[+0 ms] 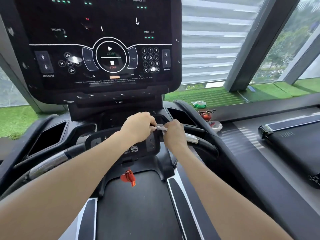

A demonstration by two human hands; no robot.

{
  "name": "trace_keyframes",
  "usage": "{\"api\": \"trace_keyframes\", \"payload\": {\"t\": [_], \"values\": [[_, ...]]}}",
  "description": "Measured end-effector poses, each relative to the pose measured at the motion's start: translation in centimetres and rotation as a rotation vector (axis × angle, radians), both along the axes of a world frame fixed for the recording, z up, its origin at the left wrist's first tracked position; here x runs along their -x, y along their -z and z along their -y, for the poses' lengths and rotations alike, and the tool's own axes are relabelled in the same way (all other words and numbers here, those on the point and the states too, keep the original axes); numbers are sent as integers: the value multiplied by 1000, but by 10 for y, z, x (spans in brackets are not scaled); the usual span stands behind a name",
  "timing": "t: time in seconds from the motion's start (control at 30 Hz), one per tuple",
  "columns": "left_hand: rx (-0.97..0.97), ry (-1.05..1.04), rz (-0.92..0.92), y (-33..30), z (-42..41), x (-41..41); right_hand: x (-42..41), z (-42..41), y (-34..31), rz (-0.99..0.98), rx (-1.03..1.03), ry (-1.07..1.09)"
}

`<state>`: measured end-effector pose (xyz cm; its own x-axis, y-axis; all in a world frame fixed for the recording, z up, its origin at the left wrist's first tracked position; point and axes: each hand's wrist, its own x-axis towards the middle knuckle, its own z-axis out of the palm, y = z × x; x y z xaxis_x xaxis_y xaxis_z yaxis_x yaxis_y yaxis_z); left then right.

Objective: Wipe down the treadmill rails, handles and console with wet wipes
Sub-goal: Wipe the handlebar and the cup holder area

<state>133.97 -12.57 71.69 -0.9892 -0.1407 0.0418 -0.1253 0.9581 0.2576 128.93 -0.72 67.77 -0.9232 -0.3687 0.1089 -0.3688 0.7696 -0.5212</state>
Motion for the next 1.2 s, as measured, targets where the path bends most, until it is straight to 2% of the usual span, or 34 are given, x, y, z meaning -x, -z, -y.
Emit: {"api": "trace_keyframes", "payload": {"t": [0.13,0.3,0.4,0.63,0.77,0.93,1.07,1.2], "values": [[-10,-4,-6,3,1,0,-14,-11,4,27,62,-88],[-16,-6,-3,1,1,1,10,-21,5,18,33,48],[-18,-11,-3,1,1,3,-2,-4,4,-2,56,3],[-30,-16,-18,3,2,3,-24,-2,32,-25,228,-3],[-23,-16,-29,5,3,2,-36,-15,43,-23,391,-44],[-37,-19,-21,4,4,2,-38,-27,40,-9,396,-12],[-42,-17,-15,4,4,3,-27,-22,30,-91,456,91],[-35,-15,-15,4,6,4,-33,-10,41,-162,318,-35]]}}
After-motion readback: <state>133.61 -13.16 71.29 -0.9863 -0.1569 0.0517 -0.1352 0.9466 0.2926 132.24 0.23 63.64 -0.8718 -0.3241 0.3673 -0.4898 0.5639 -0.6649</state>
